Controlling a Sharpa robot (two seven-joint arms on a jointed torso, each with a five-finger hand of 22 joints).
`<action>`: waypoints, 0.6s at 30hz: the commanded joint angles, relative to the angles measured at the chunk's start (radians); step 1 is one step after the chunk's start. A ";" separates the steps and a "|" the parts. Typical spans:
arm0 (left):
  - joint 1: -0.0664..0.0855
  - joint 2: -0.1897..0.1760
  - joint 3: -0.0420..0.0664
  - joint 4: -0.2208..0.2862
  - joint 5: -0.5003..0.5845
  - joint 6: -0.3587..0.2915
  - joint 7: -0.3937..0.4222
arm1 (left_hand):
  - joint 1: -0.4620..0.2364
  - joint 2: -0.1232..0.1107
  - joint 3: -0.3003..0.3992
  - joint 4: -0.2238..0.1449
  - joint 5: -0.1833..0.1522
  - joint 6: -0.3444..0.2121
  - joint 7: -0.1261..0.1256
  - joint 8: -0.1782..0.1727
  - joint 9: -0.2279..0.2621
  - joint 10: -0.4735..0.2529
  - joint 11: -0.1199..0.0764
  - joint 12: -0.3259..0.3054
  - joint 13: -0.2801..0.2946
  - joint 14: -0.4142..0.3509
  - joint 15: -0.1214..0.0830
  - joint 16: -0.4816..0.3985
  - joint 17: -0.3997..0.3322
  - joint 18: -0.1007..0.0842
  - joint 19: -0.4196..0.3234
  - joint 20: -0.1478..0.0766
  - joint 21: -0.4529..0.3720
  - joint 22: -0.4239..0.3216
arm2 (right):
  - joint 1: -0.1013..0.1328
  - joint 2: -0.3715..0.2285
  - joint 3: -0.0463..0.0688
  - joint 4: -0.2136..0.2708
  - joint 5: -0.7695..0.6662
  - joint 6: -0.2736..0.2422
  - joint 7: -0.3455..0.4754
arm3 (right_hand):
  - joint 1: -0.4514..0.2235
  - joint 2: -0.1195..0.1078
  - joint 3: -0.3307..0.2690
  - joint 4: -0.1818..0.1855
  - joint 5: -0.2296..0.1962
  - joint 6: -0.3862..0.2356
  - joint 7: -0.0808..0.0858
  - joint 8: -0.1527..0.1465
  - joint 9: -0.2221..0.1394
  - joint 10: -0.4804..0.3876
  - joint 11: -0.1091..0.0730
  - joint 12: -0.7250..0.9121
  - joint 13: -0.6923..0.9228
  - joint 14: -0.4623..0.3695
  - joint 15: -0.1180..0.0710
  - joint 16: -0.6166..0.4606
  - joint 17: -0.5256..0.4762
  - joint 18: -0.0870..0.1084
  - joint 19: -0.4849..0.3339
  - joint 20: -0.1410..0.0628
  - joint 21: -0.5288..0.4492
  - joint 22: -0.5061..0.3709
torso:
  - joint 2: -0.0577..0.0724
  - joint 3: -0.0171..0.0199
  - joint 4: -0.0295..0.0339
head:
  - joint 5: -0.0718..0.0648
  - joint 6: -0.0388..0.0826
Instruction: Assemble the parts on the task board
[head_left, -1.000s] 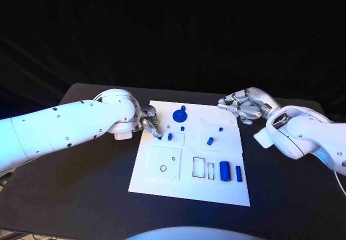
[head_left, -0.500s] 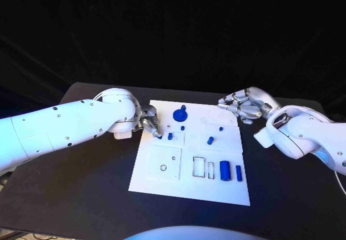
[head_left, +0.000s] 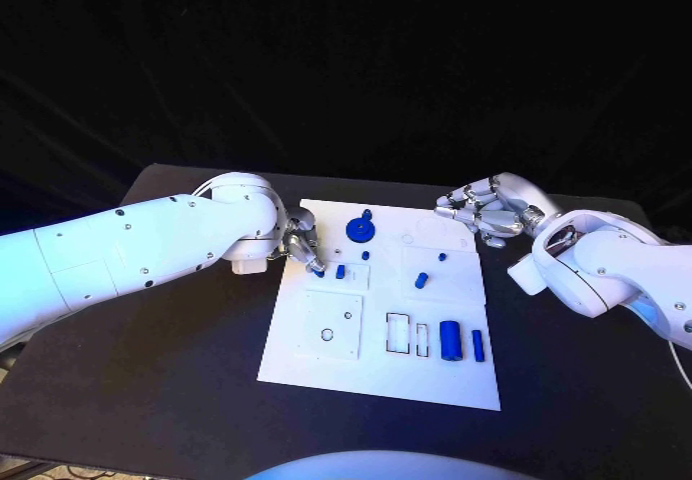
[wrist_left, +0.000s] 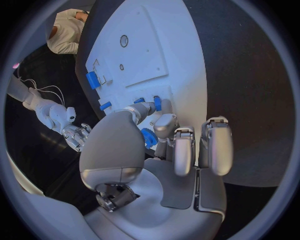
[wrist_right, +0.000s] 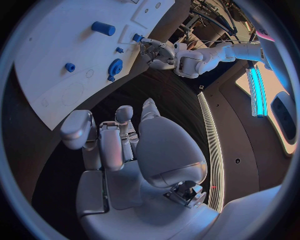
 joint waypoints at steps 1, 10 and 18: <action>-0.007 0.013 -0.005 -0.010 0.015 0.041 -0.023 | -0.002 0.014 0.140 -0.134 0.004 0.003 -0.008 -0.001 0.001 0.003 0.003 -0.002 -0.002 0.104 -0.006 0.002 0.263 -0.012 0.035 -0.004 -0.006 0.148 | -0.001 0.001 0.000 0.001 -0.009 0.004 0.011 | 0.010 0.004 -0.006 -0.001 0.004 0.005 -0.001 0.005 0.001 0.003 -0.002 0.005 -0.001 0.036 -0.006 0.005 0.000 0.013 0.006 0.000 0.006 0.000 | 0.001 0.0003 -0.0013 | 0.001 0.000; -0.007 0.027 -0.005 -0.019 0.019 0.056 -0.029 | -0.039 0.021 0.099 -0.119 -0.001 0.018 -0.020 0.007 0.007 0.017 -0.004 0.013 0.014 0.104 -0.010 0.002 0.263 -0.015 0.041 -0.006 0.002 0.158 | -0.001 0.000 0.000 0.002 -0.002 0.002 0.017 | 0.011 0.005 -0.006 -0.001 0.004 0.005 -0.001 0.005 0.001 0.001 -0.002 0.003 -0.003 0.036 -0.006 0.005 -0.001 0.013 0.006 0.000 0.005 -0.001 | 0.001 0.0000 -0.0015 | -0.002 -0.001; -0.007 0.030 -0.005 -0.020 0.003 0.036 -0.017 | -0.076 0.035 0.023 -0.084 -0.003 0.042 -0.034 0.008 0.005 0.037 -0.015 0.042 0.048 0.104 -0.018 0.002 0.263 -0.022 0.056 -0.013 0.026 0.183 | -0.001 0.000 0.000 0.002 0.001 0.006 0.017 | 0.011 0.006 -0.006 -0.001 0.005 0.005 -0.001 0.006 0.001 -0.001 -0.002 0.000 -0.006 0.035 -0.006 0.003 -0.003 0.014 0.005 0.000 0.004 -0.003 | 0.000 -0.0003 0.0009 | -0.004 -0.003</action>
